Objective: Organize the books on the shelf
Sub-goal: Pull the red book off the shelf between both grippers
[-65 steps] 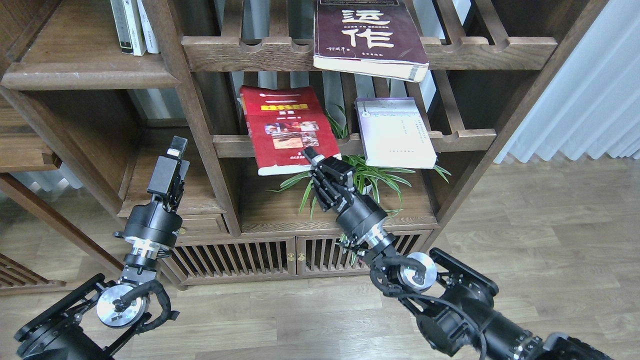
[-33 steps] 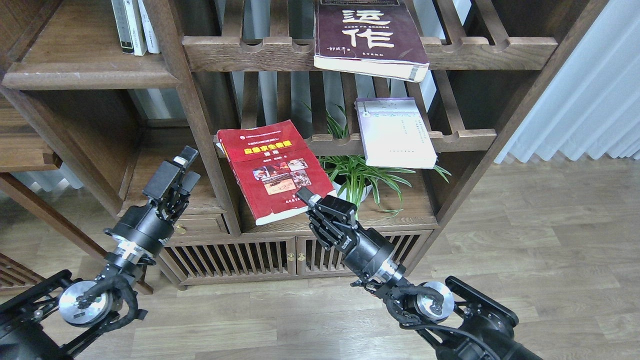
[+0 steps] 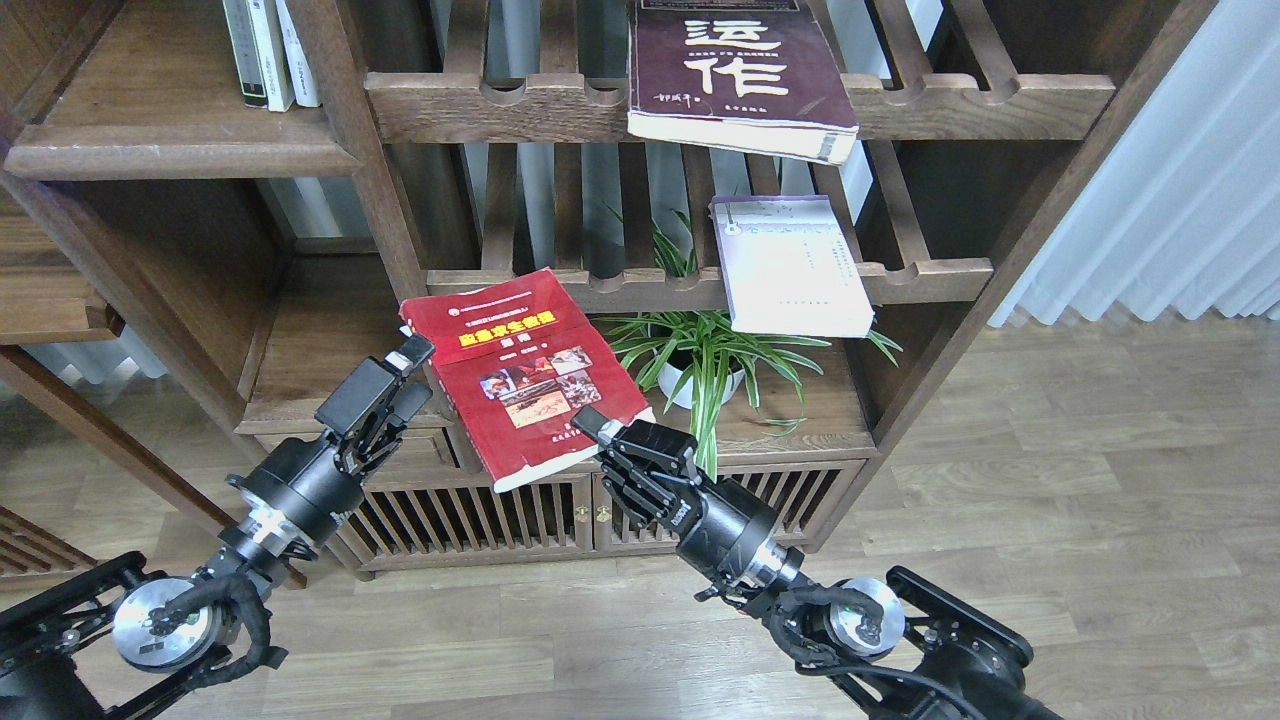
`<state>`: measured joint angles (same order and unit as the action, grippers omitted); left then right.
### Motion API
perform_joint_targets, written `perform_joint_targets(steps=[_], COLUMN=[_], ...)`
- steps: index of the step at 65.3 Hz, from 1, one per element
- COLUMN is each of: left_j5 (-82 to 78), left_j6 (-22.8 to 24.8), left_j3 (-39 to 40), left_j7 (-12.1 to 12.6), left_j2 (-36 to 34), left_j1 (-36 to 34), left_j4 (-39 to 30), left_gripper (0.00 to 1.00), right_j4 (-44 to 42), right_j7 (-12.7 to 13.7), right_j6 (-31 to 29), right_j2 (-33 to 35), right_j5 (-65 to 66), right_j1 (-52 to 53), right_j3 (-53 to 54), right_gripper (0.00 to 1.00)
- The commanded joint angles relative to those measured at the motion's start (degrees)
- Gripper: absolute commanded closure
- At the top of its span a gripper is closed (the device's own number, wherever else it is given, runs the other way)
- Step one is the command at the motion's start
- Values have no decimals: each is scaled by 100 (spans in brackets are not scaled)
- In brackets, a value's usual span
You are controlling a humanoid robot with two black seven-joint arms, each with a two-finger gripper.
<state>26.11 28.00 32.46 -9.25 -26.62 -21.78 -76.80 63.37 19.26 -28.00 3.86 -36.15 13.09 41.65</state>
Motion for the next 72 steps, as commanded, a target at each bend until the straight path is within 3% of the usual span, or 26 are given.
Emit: perform_joint_targets(steps=[1, 27, 48, 72], left_j5=[-1, -1, -62, -71], left_j6=[0, 0, 0, 0], left_j3=[-81, -205, -213, -205], left_j7=[3, 3, 11, -6], left_j2=[61, 78, 158, 114], left_j1=[33, 7, -2, 60], left_j4=[-19, -46, -81, -81], left_gripper=[1, 3, 13, 48], right_j4=[0, 0, -9, -9], right_j7=[60, 288, 297, 332], right_j6=[0, 0, 0, 0], right_j2=[1, 1, -8, -17], right_j5=[29, 64, 161, 205], right_j1=[1, -34, -70, -70], right_j3=[9, -8, -43, -122], right_gripper=[96, 96, 95, 95])
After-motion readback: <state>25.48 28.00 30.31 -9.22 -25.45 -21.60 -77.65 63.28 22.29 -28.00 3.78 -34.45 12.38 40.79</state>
